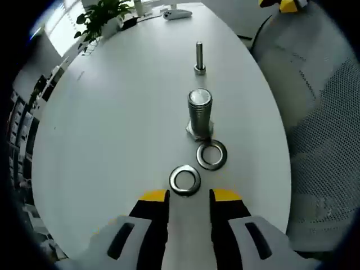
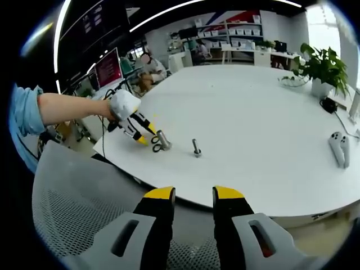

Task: Place the washer onto the threaded stud by aligning its center hole with the stud, sliding it down to the base, and recovering from edge contact or off-axis alignment until the washer reaches the visible bottom stop.

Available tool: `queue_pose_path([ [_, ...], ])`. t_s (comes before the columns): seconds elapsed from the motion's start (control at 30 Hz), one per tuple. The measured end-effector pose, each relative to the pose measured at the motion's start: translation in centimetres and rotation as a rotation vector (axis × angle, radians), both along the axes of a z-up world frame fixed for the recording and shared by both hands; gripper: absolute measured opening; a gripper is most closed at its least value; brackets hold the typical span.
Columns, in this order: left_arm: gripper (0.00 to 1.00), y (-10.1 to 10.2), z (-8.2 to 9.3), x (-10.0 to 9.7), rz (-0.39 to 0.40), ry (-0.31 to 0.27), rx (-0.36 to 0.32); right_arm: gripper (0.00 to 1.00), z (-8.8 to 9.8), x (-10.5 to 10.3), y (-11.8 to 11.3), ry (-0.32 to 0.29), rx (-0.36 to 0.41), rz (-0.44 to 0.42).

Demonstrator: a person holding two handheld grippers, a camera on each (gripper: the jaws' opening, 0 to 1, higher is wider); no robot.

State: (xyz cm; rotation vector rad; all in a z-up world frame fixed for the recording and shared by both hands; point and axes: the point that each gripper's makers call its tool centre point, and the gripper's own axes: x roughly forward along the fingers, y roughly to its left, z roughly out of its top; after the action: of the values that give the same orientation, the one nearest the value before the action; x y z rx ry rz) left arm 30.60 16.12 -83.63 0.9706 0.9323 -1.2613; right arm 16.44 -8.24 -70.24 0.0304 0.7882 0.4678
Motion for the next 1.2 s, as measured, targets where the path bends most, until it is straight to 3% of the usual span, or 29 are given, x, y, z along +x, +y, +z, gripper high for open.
queue_pose_path([
  [0.17,0.27,-0.4,-0.1,0.6,0.025,0.026,0.032,0.29,0.0,0.0,0.0,0.0,0.0,-0.003],
  [0.37,0.26,-0.4,-0.3,0.4,0.01,0.062,0.087,0.29,-0.1,0.0,0.0,0.003,-0.002,-0.002],
  [0.57,0.26,-0.6,-0.3,0.4,-0.022,0.062,0.131,0.29,-0.1,0.0,0.0,0.004,-0.003,-0.002],
  [1.0,0.27,-0.9,-0.4,0.4,-0.031,0.064,0.167,0.28,-0.1,0.0,0.0,0.005,-0.003,0.0],
  [1.2,0.21,-0.9,-0.2,0.5,0.004,0.065,0.153,0.28,-0.1,0.0,0.0,0.004,-0.002,0.0],
])
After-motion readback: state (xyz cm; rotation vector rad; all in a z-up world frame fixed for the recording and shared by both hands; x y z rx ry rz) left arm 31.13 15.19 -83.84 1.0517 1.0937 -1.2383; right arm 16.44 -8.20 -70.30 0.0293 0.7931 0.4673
